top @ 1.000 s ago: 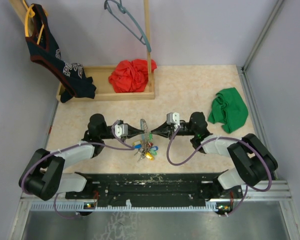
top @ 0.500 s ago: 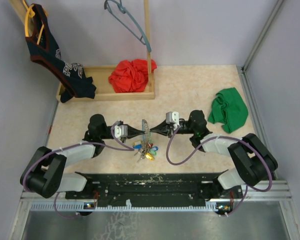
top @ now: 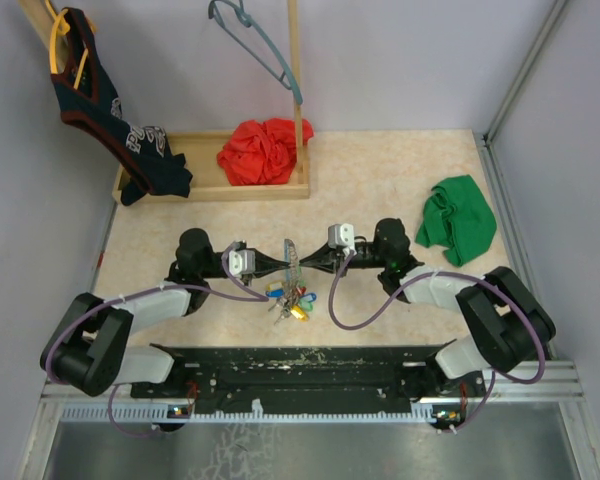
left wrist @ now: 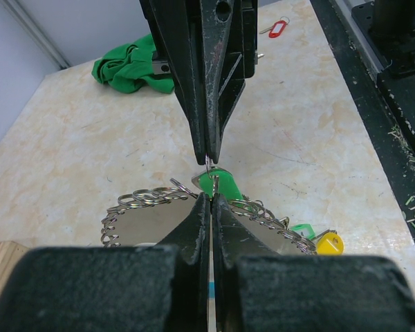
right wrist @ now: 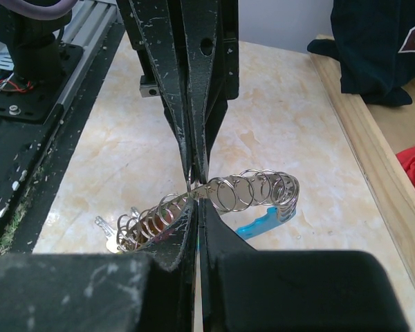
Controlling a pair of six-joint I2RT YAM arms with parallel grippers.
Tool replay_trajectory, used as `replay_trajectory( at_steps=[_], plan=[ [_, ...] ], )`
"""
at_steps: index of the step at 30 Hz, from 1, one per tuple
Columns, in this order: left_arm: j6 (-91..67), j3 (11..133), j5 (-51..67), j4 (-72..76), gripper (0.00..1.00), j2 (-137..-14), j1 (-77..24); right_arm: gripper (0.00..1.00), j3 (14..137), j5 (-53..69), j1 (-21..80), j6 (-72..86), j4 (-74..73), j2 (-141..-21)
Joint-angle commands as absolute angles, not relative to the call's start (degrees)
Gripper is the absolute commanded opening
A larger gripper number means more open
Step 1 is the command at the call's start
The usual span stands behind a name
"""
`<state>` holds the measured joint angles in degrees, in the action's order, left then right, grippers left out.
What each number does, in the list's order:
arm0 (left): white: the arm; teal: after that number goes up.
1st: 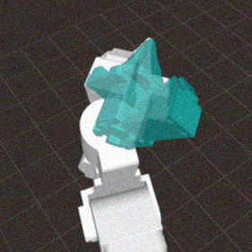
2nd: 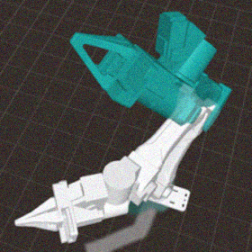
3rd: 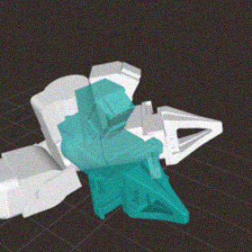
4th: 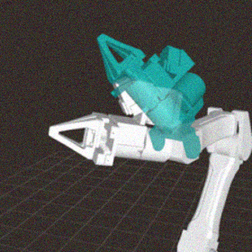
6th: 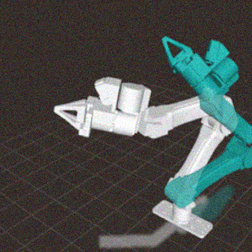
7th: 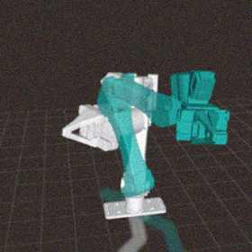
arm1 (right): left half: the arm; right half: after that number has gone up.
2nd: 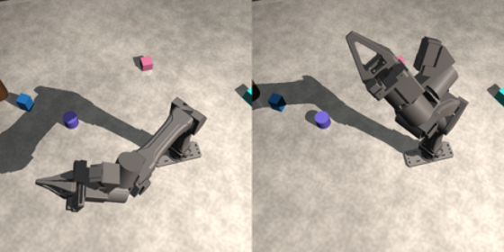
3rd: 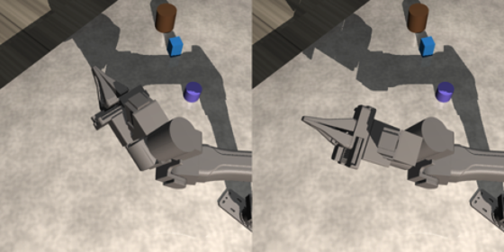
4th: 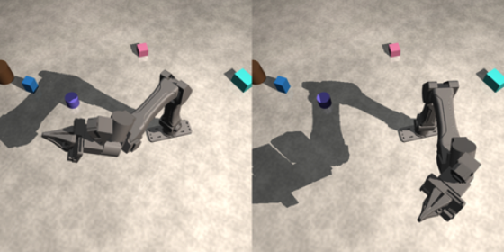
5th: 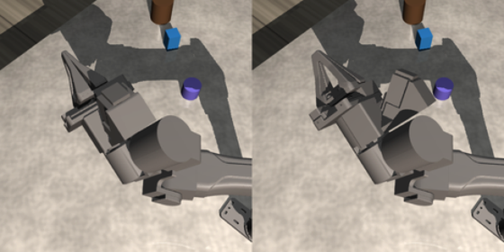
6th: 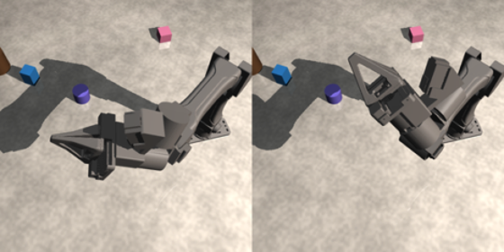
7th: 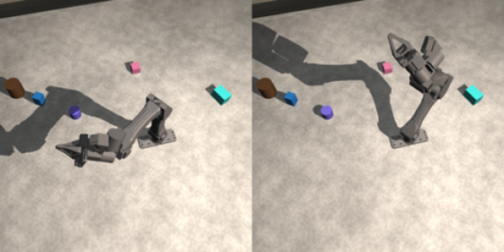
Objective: Put the keys on the keyring
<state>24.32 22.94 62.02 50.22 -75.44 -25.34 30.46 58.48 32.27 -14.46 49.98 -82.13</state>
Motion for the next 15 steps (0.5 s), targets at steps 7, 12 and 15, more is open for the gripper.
replay_trajectory(
  at_steps=[7, 12, 15],
  plan=[
    [24.46, 22.45, 62.09, 53.16, 0.0, -75.16, -25.01, 0.0, 32.01, 59.05, 32.87, -15.66, 51.52, -79.26],
    [24.43, 22.59, 62.05, 53.14, 0.0, -75.23, -25.05, 0.0, 32.13, 59.87, 33.26, -14.97, 52.27, -79.62],
    [24.36, 22.58, 62.05, 53.16, 0.0, -75.23, -25.04, 0.0, 32.18, 59.73, 33.44, -14.95, 52.19, -79.84]
  ],
)
